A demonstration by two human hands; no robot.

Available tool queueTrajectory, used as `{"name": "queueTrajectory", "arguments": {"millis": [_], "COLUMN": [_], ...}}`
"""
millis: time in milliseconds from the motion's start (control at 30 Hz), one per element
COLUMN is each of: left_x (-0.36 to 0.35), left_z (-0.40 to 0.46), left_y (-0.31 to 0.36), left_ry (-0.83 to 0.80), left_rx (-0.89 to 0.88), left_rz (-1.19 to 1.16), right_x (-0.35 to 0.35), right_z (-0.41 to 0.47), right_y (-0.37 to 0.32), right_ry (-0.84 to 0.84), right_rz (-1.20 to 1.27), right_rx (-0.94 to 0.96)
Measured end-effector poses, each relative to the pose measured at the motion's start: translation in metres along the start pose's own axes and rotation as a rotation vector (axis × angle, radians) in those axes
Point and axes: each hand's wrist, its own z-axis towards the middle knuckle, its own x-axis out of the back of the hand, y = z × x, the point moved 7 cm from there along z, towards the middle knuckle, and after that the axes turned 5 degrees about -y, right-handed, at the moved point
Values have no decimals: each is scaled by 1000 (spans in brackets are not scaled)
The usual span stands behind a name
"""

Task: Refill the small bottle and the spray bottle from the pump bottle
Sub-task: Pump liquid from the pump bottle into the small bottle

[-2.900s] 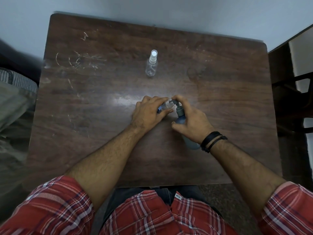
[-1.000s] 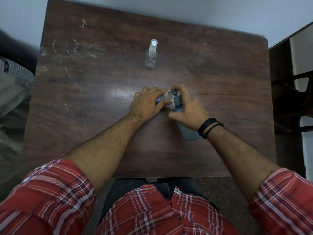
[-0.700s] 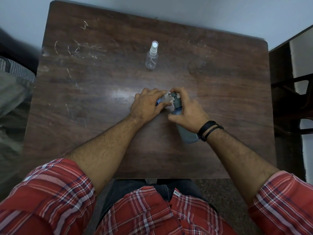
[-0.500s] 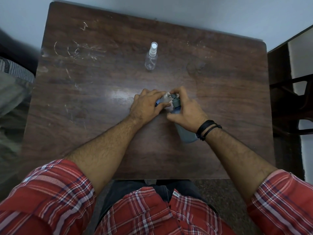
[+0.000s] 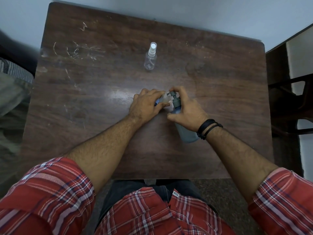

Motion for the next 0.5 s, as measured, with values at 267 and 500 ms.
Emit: {"name": "queueTrajectory", "arguments": {"millis": [267,500], "left_x": [1,0], "left_z": [-1,-1], "left_y": [1,1], "left_ry": [11,26], "left_rx": [0,-11], "left_rz": [-13,12], "right_x": [-1,-1], "right_z": [1,0], "right_y": [0,0], "right_ry": [-11,-20], "right_rz": [4,9], "right_rx": [-3,-9]}}
